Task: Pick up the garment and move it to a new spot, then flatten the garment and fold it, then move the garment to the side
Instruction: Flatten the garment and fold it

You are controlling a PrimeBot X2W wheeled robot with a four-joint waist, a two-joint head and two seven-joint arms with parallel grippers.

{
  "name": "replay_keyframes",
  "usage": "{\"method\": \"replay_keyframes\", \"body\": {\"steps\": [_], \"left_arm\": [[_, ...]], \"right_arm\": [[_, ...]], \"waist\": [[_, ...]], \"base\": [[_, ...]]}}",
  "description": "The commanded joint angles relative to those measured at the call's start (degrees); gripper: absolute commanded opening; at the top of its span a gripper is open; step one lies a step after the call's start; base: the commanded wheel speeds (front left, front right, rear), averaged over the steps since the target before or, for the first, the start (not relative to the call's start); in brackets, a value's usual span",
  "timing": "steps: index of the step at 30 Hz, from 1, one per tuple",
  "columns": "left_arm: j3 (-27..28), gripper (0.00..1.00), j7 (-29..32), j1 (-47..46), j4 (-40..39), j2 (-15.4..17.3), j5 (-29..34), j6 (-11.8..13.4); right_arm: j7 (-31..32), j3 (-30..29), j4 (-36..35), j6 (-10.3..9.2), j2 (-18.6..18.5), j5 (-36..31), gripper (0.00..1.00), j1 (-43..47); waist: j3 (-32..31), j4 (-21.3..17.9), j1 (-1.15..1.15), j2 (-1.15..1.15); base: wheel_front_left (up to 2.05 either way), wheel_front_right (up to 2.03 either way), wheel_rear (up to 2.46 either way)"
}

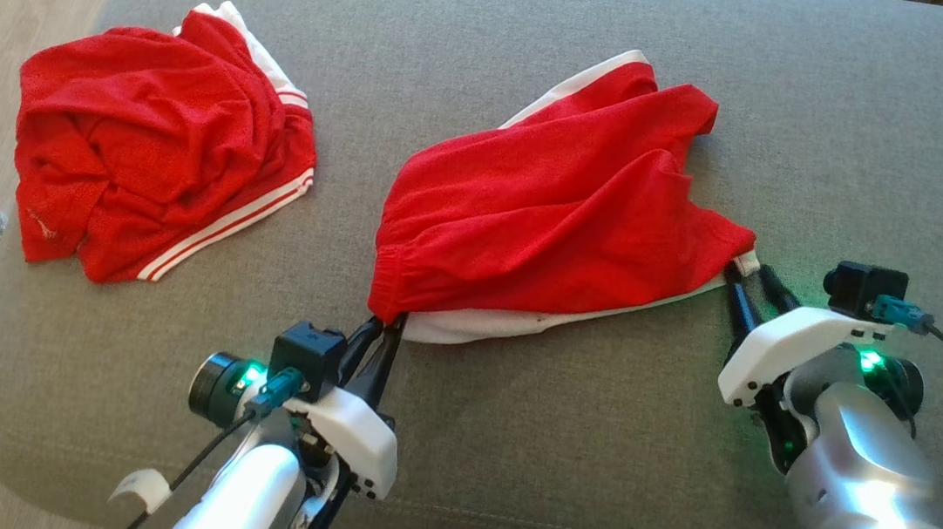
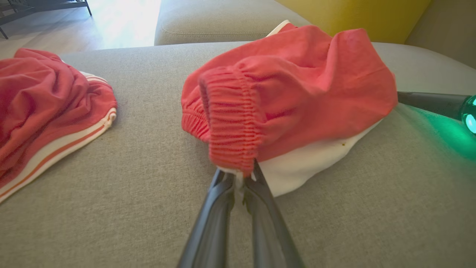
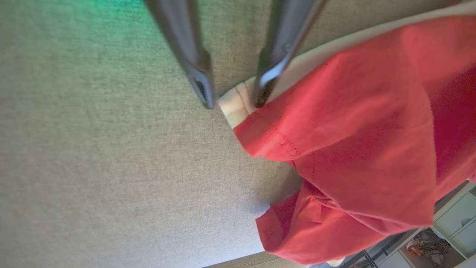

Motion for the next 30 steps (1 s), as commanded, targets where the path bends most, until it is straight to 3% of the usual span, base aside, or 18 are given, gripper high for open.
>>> {"method": "replay_keyframes", "body": {"steps": [1,10,18,24,30], "left_arm": [[1.5,0.00,-0.7,-2.4,-1.8,0.5,-0.4,0.5],[2.5,0.00,-0.7,-2.2,-1.9,0.7,-0.3,0.2],[4.3,0.00,-0.4,-1.8,-4.5,2.9,-1.3,-1.2],[6.3,0.00,5.4,-2.8,-10.8,4.7,-5.8,-3.4],[9.6,0.00,13.4,-3.0,-19.2,4.4,-13.7,-4.2]], "right_arm": [[-0.5,1.5,-0.4,-0.02,0.5,-0.8,0.00,-1.1],[-0.5,1.8,-6.5,-0.02,0.5,-2.3,0.00,0.9],[-0.5,3.7,-16.5,-0.02,0.5,1.3,0.00,4.5],[-0.5,5.2,-26.3,-0.02,0.5,5.6,0.00,7.2],[-0.5,3.6,-36.1,-0.02,0.5,7.6,0.00,10.5]], "waist": [[0.0,-0.1,0.00,0.00],[-2.5,-1.5,0.00,0.00],[-8.4,-4.1,0.00,0.00],[-12.6,-6.6,0.00,0.00],[-14.8,-8.1,0.00,0.00]], "base": [[0.00,0.00,0.00],[0.00,0.00,0.00],[0.00,0.00,0.00],[0.00,0.00,0.00],[0.00,0.00,0.00]]}}
